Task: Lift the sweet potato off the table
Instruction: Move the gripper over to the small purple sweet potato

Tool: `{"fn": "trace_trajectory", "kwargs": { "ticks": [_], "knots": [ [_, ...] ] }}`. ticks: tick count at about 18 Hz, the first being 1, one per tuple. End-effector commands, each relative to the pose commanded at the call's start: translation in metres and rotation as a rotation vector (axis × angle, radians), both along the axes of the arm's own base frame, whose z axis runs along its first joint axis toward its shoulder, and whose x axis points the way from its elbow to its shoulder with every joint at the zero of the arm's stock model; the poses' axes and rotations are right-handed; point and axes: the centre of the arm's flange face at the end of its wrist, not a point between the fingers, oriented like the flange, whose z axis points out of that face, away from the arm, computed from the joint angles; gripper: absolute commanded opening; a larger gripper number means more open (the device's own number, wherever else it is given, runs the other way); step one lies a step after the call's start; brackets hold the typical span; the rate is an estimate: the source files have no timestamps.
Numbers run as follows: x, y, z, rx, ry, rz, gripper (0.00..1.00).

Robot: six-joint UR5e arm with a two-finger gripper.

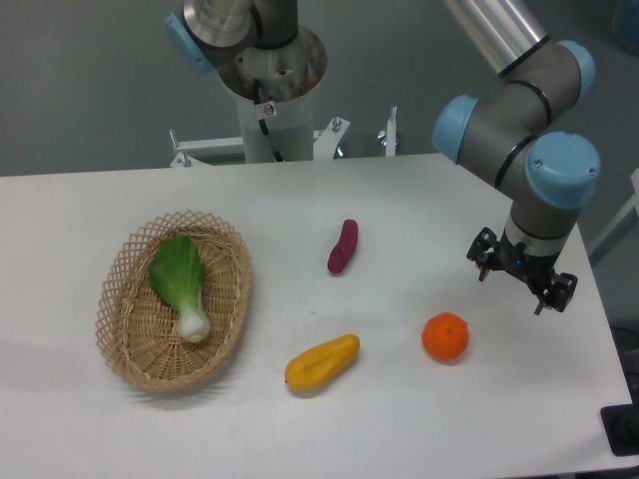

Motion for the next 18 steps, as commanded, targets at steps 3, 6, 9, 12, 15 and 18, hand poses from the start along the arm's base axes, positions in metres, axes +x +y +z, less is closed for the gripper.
{"fn": "trace_trajectory", "kwargs": {
  "ticks": [3, 6, 9, 12, 15, 18],
  "knots": [
    [0.001, 0.000, 0.000, 0.000, 0.000, 0.000, 1.00],
    [0.002, 0.000, 0.000, 0.001, -0.004, 0.001, 1.00],
    [0.005, 0.003, -0.005, -0.005, -0.013, 0.009, 1.00],
    [0.022, 0.003, -0.010, -0.005, -0.031, -0.001, 1.00],
    [0.043, 0.011, -0.009, 0.005, -0.041, -0.022, 1.00],
    [0.075, 0.009, -0.019, -0.007, -0.078, -0.011, 1.00]
  ]
}}
